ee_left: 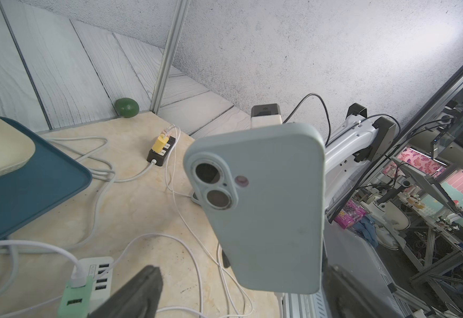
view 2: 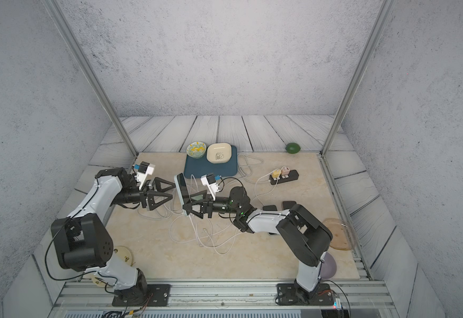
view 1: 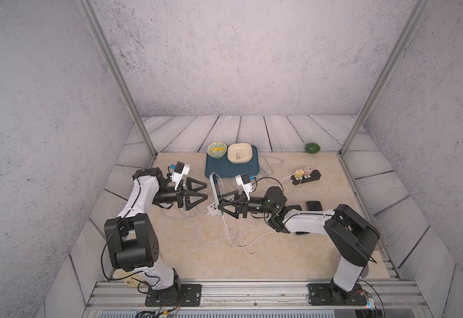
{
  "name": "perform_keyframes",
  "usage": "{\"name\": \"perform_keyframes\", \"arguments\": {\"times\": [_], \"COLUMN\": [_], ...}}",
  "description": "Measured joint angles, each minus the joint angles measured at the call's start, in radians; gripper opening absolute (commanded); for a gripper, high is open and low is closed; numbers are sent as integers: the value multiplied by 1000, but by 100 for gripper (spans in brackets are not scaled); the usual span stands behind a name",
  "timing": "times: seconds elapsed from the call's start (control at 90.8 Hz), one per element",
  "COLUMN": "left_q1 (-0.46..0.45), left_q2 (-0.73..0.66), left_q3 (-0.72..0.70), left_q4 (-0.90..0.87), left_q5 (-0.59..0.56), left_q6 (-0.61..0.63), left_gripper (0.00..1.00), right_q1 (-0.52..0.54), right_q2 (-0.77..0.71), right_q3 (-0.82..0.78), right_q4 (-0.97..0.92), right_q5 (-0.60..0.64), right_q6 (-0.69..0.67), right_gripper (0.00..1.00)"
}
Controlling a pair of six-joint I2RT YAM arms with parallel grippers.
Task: Unplug the charging cable from the phone
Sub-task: Pick up the phone at the center of the board.
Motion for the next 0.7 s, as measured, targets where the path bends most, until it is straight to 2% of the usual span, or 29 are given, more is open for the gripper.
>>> {"name": "perform_keyframes", "arguments": {"times": [0.275, 0.705], "left_q1": [-17, -53], "left_q2": [-13, -29], "left_q3": [-6, -13], "left_q4": [0, 0], "left_q5": [0, 1], "left_q6": [1, 5], "left_gripper": [98, 98], "right_q1": [31, 46], "right_q2": [0, 54], "right_q3": [0, 37], "right_q4": [14, 24], "right_q5": [76, 76], "right_q6": [-20, -5], "right_gripper": [51, 51]}}
